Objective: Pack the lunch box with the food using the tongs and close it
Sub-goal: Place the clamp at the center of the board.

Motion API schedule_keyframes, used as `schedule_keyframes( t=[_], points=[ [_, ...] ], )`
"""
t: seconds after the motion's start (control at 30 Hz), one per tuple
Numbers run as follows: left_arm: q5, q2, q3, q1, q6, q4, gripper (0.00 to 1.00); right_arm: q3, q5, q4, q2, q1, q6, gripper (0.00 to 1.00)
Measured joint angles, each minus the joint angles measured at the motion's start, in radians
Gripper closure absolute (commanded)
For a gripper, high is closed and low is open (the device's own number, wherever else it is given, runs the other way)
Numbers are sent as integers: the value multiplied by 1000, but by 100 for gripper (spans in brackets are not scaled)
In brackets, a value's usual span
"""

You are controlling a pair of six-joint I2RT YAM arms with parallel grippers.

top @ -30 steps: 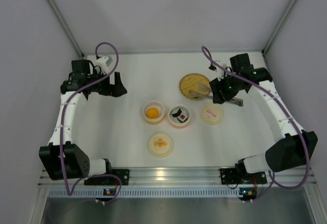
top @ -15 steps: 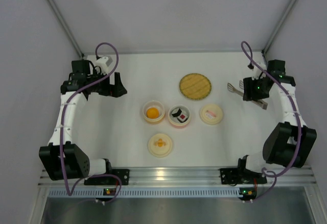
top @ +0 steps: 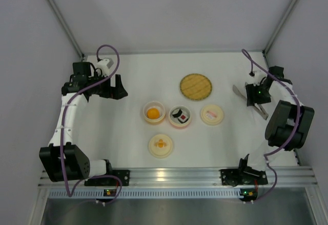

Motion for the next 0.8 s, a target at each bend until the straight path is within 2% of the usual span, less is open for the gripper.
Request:
schedule_keyframes(
  t=[0.23,0.33,0.6,0.63,0.7,0.8],
  points=[
    [0,0,0,0,0,0,2,-40,26,9,53,0,-42,43],
    [0,0,0,0,0,0,2,-53,37,11,76,0,-49,36],
    [0,-6,0,0,0,0,2,-66,45,12,93,-1,-63,28],
    [0,-6,0,0,0,0,2,-66,46,12,95,-1,-64,25],
    [0,-6,0,0,0,0,1,-66,47,11,98,-1,-70,1],
    [0,-6,0,0,0,-1,2,-66,45,11,99,-1,-72,1]
  ],
)
